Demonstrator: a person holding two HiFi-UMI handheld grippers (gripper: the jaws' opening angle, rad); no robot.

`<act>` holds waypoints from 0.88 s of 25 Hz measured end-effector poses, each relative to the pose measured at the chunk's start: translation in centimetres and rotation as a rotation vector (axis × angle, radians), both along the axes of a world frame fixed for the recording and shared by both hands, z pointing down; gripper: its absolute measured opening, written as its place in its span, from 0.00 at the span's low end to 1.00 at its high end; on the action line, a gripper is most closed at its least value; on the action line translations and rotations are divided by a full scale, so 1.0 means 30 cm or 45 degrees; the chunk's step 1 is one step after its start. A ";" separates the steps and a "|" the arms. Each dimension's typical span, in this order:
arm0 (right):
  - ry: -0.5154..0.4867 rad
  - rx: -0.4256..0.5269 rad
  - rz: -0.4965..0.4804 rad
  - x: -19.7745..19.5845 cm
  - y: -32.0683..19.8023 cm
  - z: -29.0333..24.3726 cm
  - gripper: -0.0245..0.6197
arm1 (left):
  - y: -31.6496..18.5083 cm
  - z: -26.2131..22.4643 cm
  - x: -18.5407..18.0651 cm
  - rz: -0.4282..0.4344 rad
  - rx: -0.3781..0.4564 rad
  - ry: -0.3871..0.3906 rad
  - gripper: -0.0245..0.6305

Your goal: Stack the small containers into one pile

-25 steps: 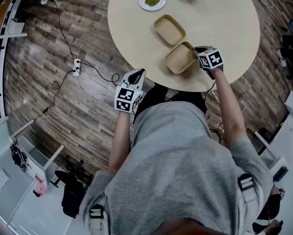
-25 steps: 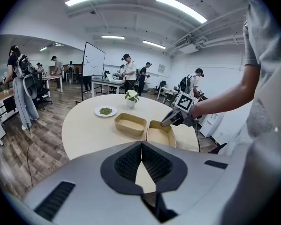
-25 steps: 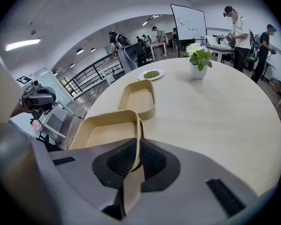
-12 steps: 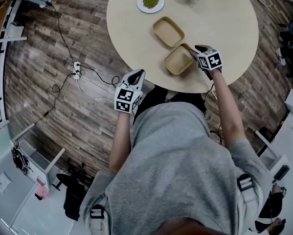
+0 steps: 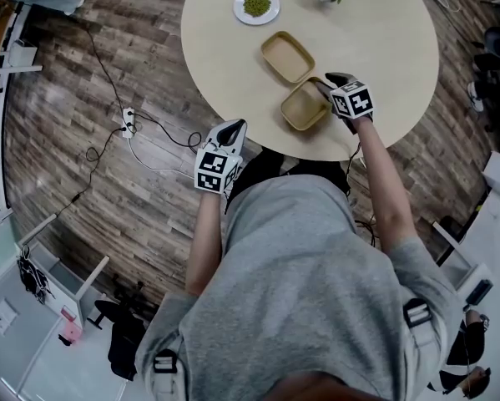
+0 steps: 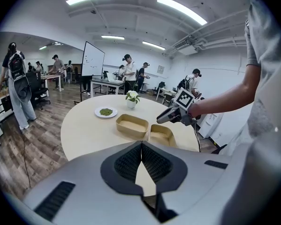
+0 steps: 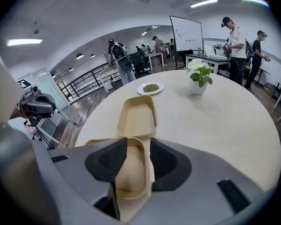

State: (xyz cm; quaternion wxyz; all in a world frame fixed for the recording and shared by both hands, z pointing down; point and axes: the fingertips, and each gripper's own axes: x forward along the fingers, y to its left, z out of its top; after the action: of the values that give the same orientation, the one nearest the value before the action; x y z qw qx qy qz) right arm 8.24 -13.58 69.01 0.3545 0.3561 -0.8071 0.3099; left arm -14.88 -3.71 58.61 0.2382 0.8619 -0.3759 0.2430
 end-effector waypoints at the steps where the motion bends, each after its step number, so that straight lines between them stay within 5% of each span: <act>1: 0.004 0.005 -0.014 -0.017 -0.007 -0.002 0.29 | -0.003 0.002 -0.002 0.002 -0.001 0.002 0.07; 22: 0.058 0.023 -0.261 -0.364 -0.144 0.030 0.27 | -0.090 0.039 -0.142 -0.027 -0.010 0.005 0.07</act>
State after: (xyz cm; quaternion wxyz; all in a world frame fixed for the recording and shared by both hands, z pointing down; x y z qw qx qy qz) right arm -2.68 -17.90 69.92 0.3994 0.2818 -0.8338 0.2565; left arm -19.13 -6.41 59.77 0.2449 0.8574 -0.3837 0.2403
